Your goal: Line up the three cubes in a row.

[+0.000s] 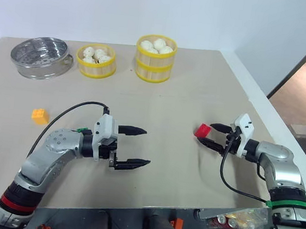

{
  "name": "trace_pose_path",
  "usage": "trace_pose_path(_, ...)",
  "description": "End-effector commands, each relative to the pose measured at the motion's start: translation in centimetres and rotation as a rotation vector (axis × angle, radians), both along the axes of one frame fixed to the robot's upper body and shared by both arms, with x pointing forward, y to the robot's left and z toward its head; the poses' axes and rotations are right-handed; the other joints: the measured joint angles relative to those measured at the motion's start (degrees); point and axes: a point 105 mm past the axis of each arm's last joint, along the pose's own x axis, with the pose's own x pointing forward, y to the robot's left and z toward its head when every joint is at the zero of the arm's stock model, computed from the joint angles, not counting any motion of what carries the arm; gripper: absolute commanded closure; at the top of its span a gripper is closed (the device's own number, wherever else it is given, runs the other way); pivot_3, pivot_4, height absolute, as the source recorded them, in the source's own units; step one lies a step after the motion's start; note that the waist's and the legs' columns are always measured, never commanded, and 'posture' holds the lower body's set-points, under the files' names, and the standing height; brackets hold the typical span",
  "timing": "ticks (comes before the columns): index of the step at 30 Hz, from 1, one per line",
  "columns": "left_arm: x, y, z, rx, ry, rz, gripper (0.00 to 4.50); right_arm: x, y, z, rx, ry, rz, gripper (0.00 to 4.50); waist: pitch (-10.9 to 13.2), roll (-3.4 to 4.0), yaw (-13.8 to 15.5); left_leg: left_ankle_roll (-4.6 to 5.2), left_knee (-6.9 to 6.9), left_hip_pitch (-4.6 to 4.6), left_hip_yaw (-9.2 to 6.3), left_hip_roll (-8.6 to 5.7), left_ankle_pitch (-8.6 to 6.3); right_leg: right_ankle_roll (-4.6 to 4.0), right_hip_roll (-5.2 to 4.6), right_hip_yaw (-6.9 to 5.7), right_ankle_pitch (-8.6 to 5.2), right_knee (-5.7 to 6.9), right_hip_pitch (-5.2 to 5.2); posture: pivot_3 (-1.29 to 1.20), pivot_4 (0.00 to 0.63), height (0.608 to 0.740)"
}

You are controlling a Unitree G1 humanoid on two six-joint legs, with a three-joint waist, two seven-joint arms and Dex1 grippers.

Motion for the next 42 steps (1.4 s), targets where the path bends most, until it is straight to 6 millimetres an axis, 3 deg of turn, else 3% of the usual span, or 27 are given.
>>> trace_pose_path(1,0.7,0.5,0.5,-0.017,-0.038,0.077,0.04,0.4,0.3,0.9,0.008,-0.036,0.020,0.00,0.0,0.00,0.0,0.00,0.01,0.00,0.00,0.00,0.00,0.01,0.00,0.00,0.00,0.00,0.00,0.00,0.150,0.740)
trace_pose_path(2,0.8,0.6,0.4,-0.017,-0.037,0.089,0.00,0.4,0.5,0.9,0.012,-0.035,0.023,0.55,0.0,0.00,0.0,0.00,0.04,-0.01,0.00,0.00,0.00,0.01,0.00,0.00,0.01,0.00,0.01,0.00,0.150,0.740)
trace_pose_path(10,1.2,1.0,0.4,-0.009,-0.035,0.153,0.00,0.6,1.0,0.5,0.026,-0.013,0.043,3.26,0.0,0.00,0.0,0.00,0.06,-0.02,0.02,-0.01,0.00,0.05,0.00,0.04,0.03,0.00,0.01,0.00,0.150,0.740)
trace_pose_path(15,1.3,1.6,0.4,-0.019,-0.019,0.207,0.00,0.2,2.3,2.2,0.005,-0.021,0.139,3.26,0.0,0.01,-0.2,0.00,0.06,-0.02,0.05,0.00,0.00,0.06,0.00,0.07,0.04,0.01,0.00,0.00,0.150,0.740)
trace_pose_path(20,-0.5,2.5,-0.3,-0.013,0.055,0.224,0.00,-1.9,8.2,3.5,-0.187,-0.014,0.536,3.26,0.0,0.02,-0.8,0.00,0.07,0.00,0.05,0.10,0.00,0.04,0.09,0.06,0.04,0.05,-0.03,0.00,0.150,0.740)
trace_pose_path(26,-1.0,3.4,-0.4,0.027,0.046,0.264,0.00,-2.9,12.5,2.9,-0.284,0.037,0.798,3.26,0.0,0.02,-0.8,0.00,0.05,0.06,0.04,0.20,0.00,-0.31,0.19,0.06,-0.08,0.07,-0.05,0.00,0.150,0.740)
trace_pose_path(29,-0.8,4.6,-0.1,0.025,0.040,0.318,0.00,-2.2,13.3,2.5,-0.306,0.028,0.826,3.26,0.0,0.02,-0.8,0.00,0.06,0.05,0.07,0.20,0.00,-0.34,0.18,0.08,-0.08,0.06,-0.05,0.00,0.150,0.740)
trace_pose_path(34,-1.2,6.1,-0.6,0.051,0.049,0.365,0.00,-1.3,13.0,1.9,-0.322,0.040,0.828,3.26,0.0,0.02,-0.6,-0.01,0.06,-0.02,0.11,0.18,-0.01,-0.34,0.12,0.09,-0.10,0.03,-0.08,0.00,0.150,0.740)
trace_pose_path(42,-1.7,6.2,-1.3,0.058,0.069,0.373,0.00,-0.7,13.0,1.3,-0.328,0.042,0.840,3.26,0.0,0.02,-0.7,-0.01,0.05,0.02,0.13,0.23,-0.01,-0.41,0.16,0.10,-0.08,0.05,-0.10,0.00,0.150,0.740)
